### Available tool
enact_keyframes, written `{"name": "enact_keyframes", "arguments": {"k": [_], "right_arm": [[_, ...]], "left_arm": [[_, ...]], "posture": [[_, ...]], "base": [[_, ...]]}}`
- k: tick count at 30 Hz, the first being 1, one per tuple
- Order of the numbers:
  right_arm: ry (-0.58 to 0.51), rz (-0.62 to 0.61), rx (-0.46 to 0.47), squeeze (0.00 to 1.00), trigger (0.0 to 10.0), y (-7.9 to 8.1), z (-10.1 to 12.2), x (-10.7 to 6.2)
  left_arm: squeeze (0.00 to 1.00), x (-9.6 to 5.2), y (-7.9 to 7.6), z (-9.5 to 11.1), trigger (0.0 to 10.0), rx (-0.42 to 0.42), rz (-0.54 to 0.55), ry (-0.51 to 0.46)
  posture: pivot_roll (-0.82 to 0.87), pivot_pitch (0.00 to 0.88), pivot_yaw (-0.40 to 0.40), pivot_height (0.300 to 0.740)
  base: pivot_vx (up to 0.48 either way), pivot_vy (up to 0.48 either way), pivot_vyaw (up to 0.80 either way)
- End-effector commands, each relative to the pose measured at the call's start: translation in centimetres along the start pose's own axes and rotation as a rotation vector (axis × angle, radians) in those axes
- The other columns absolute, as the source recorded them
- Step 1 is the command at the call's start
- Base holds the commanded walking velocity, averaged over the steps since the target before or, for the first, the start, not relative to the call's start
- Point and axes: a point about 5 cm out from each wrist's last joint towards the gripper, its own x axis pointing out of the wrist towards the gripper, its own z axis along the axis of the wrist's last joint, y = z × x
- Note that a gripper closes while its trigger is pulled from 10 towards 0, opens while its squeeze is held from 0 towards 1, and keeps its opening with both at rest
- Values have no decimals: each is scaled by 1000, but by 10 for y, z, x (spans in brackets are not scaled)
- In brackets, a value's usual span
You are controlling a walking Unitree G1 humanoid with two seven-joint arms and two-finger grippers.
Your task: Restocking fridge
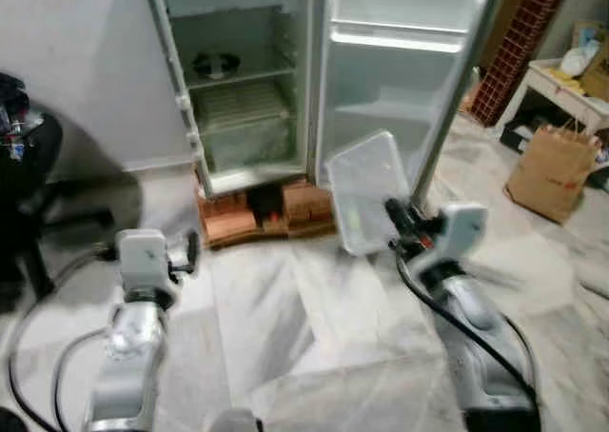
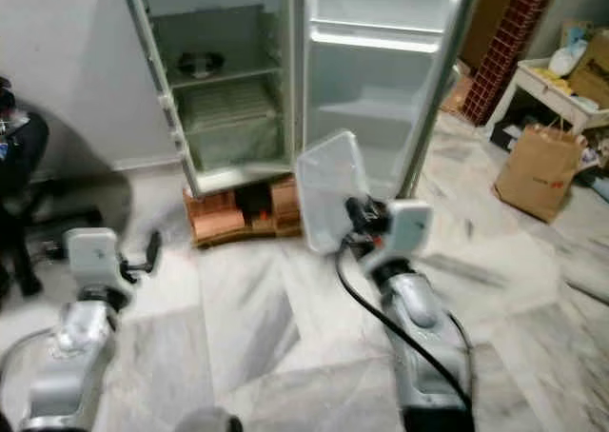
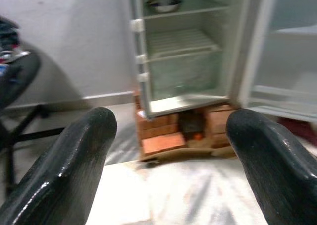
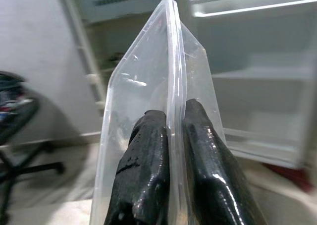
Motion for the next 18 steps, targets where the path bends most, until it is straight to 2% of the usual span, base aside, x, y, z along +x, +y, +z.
{"name": "enact_keyframes", "arguments": {"k": [1, 4, 10, 18], "right_arm": [[0, -5, -14, 0, 10000, -4, 1, -3], [-4, 13, -18, 0, 10000, -2, 2, -2], [-5, 18, -19, 0, 10000, 0, 1, -2], [1, 9, -39, 0, 10000, -2, 1, 0]], "left_arm": [[0, 3, -4, 5, 10000, 4, -17, -22], [0, 3, -4, 6, 10000, 6, -16, -23], [0, 5, -4, 7, 10000, 1, -15, -24], [0, 5, -8, 6, 10000, 3, -29, -20]], "posture": [[42, 40, 5, 740], [41, 41, 7, 740], [41, 42, 8, 740], [38, 43, 10, 740]], "base": [[289, 382, 0], [287, 386, 0], [289, 384, 573], [300, 374, 0]]}}
